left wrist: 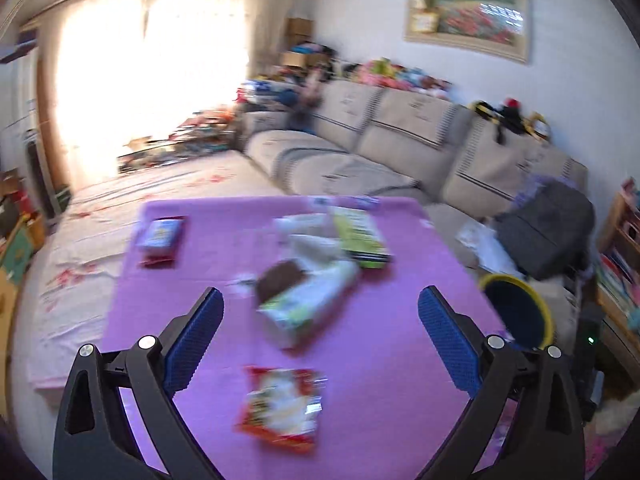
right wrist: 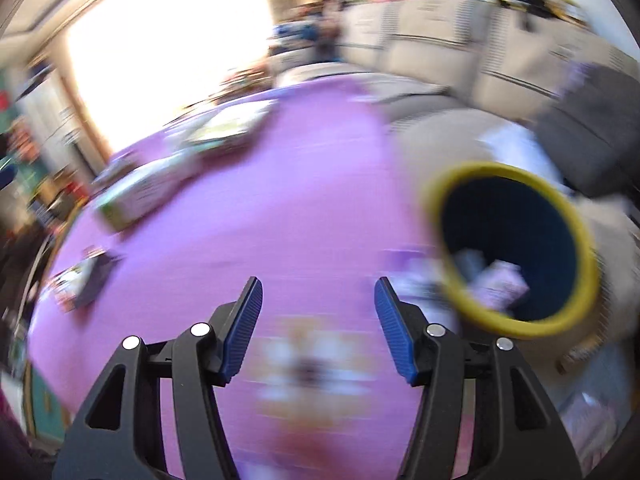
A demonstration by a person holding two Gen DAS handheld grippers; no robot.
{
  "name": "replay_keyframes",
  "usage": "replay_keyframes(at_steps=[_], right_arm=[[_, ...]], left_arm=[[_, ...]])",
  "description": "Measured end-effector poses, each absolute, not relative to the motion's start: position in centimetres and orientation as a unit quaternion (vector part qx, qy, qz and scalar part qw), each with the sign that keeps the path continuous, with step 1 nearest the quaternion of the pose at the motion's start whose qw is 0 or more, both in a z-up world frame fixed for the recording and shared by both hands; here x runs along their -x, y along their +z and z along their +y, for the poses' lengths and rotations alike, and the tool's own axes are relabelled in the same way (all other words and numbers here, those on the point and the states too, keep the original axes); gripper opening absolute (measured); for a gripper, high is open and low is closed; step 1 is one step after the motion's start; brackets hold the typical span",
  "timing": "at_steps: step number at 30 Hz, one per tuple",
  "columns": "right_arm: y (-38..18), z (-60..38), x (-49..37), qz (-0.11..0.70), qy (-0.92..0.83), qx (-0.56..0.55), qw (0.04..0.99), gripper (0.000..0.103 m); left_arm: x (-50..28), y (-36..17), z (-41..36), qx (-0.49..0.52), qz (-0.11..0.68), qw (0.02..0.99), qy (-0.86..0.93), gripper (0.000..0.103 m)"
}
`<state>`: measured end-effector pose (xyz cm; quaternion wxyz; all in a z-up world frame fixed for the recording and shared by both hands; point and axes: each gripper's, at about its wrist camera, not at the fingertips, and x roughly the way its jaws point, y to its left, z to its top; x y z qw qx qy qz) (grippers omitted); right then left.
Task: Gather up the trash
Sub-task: 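Grasp the red snack bag with the right gripper, then carry the snack bag over the bin and open the right gripper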
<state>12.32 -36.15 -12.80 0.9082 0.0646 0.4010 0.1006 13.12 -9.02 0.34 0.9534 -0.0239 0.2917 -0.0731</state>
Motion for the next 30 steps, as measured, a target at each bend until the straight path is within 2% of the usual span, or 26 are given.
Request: replay_keyframes(at_steps=[2,4,9,14,21,23,25,26,30], right_arm=[[-12.7,-32.3,-12.7,0.409,0.153,-0.05,0.898,0.056],[-12.5,-28.2,-12.8,0.414,0.209,-0.038,0.885,0.061],[-11.9,-20.5,-12.6,0.419,0.274,0.002,0.866,0.061],[-11.4,-16.4,-11.1,0.403,0.295,0.042,0.865,0.063],[-12.4,-11.3,-10.4,0.366,0.249,0.156,0.883,0.063],[-12.9,-10.9,-10.9,0.365,0.242,0.168,0.883,0.053],[-13.2,-10.9,-11.5,0.371,0.235,0.172,0.881,0.015],[-13.2,-11.1,-11.7,0.371,0.232,0.17,0.883,0.009],[-12.1,-12.8,-12.0,0.368,0.241,0.134,0.888,0.003]], left_arm=[[-12.6,0.5,-5.0,0.034,0.287,0.956,-0.04,0.096],[-12.4,0.2,-1.6,0.043,0.286,0.957,-0.014,0.096],[-11.9,-0.9,4.4,0.078,0.292,0.953,0.003,0.097],[-11.6,-1.9,5.4,0.085,0.29,0.953,-0.003,0.097],[-11.5,-2.9,5.6,0.098,0.298,0.949,-0.01,0.096],[-11.6,-3.0,5.5,0.099,0.301,0.948,-0.011,0.096],[-11.8,-3.2,5.4,0.098,0.302,0.948,-0.01,0.097],[-11.9,-3.2,5.3,0.098,0.303,0.948,-0.01,0.096],[-12.1,-3.3,4.9,0.096,0.308,0.947,-0.014,0.097]])
